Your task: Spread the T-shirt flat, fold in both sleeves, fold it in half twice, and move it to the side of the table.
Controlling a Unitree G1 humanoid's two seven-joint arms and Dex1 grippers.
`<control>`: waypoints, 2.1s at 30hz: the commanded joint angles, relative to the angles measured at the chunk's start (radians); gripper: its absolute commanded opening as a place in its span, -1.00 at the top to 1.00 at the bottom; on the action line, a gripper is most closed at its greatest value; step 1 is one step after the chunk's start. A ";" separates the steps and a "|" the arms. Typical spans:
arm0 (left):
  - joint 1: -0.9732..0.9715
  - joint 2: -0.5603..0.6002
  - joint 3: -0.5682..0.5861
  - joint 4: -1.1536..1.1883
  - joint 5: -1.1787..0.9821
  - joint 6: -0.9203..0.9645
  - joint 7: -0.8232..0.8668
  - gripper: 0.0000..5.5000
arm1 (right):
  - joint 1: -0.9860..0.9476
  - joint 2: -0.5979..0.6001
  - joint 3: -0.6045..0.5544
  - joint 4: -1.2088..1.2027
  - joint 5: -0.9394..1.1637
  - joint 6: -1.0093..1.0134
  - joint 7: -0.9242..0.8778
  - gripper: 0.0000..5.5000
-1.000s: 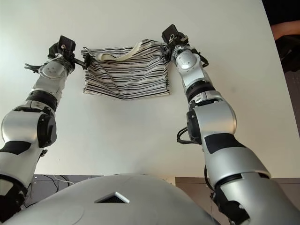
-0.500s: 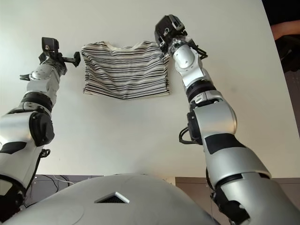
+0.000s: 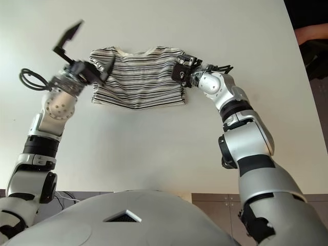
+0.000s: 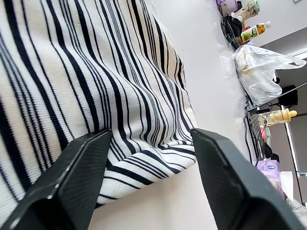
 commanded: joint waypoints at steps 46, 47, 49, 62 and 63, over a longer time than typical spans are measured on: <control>0.253 0.080 0.215 -0.288 -0.097 0.140 0.194 -0.99 | 1.019 -0.366 -0.225 -1.891 0.693 0.420 0.522 -0.11; 0.244 0.078 0.210 -0.280 -0.096 0.135 0.194 -0.99 | 0.976 -0.364 -0.221 -1.874 0.711 0.425 0.543 -0.11; 0.230 0.072 0.199 -0.268 -0.091 0.126 0.196 -0.99 | 0.873 -0.346 -0.205 -1.804 0.708 0.434 0.567 -0.11; 0.141 -0.023 0.314 -0.231 -0.204 0.119 0.327 -0.99 | 0.085 0.287 0.168 -0.314 0.085 0.246 0.097 -0.11; 0.133 -0.029 0.307 -0.225 -0.202 0.114 0.327 -0.99 | 0.063 0.324 0.176 -0.225 0.068 0.247 0.063 -0.11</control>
